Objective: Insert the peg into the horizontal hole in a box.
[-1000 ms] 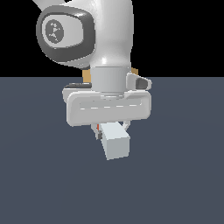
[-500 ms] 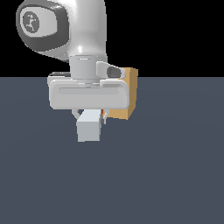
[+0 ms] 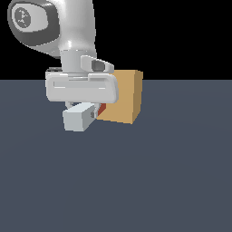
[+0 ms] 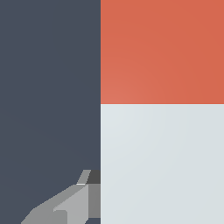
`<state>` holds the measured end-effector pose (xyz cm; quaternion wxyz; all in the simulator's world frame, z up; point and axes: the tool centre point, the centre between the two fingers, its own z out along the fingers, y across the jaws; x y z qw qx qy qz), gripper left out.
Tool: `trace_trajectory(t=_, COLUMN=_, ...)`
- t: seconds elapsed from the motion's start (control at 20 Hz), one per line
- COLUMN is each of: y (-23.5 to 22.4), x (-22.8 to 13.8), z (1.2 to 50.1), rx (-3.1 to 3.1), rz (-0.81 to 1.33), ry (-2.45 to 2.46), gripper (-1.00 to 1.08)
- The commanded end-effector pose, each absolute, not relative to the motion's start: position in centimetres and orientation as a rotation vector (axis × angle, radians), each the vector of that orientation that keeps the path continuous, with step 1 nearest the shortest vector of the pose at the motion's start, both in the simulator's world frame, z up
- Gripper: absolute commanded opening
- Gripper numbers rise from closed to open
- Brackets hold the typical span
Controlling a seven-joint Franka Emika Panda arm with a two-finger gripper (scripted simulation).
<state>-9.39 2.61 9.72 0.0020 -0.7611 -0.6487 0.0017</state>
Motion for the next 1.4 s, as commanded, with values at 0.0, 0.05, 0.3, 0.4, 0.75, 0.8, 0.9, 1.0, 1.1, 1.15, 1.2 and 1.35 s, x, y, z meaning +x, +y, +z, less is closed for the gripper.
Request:
trace_trajectory(t=0.0, y=3.6, x=-10.0, z=10.4, rx=-2.437, rz=-0.001, ry=-1.982, gripper=-1.0)
trace_trajectory(t=0.05, y=3.9, x=-10.2, z=10.6, rx=-2.453, rz=-0.001, ry=-1.962, gripper=-1.0)
trace_trajectory(t=0.3, y=5.4, x=-11.2, z=11.3, rx=-2.517, rz=-0.001, ry=-1.879, gripper=-1.0)
trace_trajectory(t=0.4, y=5.9, x=-11.5, z=11.5, rx=-2.536, rz=-0.001, ry=-1.853, gripper=-1.0)
trace_trajectory(t=0.75, y=7.0, x=-12.0, z=12.0, rx=-2.578, rz=0.0, ry=-1.795, gripper=-1.0)
trace_trajectory(t=0.8, y=7.1, x=-12.0, z=12.0, rx=-2.581, rz=0.0, ry=-1.791, gripper=-1.0)
trace_trajectory(t=0.9, y=7.2, x=-12.1, z=12.1, rx=-2.584, rz=0.0, ry=-1.786, gripper=-1.0)
trace_trajectory(t=1.0, y=7.3, x=-12.0, z=12.1, rx=-2.585, rz=0.0, ry=-1.785, gripper=-1.0)
trace_trajectory(t=1.1, y=7.2, x=-12.0, z=12.0, rx=-2.583, rz=0.0, ry=-1.789, gripper=-1.0)
trace_trajectory(t=1.15, y=7.2, x=-12.0, z=12.0, rx=-2.582, rz=0.0, ry=-1.79, gripper=-1.0)
trace_trajectory(t=1.2, y=7.2, x=-12.0, z=12.0, rx=-2.581, rz=0.0, ry=-1.791, gripper=-1.0)
trace_trajectory(t=1.35, y=7.2, x=-12.0, z=12.0, rx=-2.581, rz=0.0, ry=-1.791, gripper=-1.0)
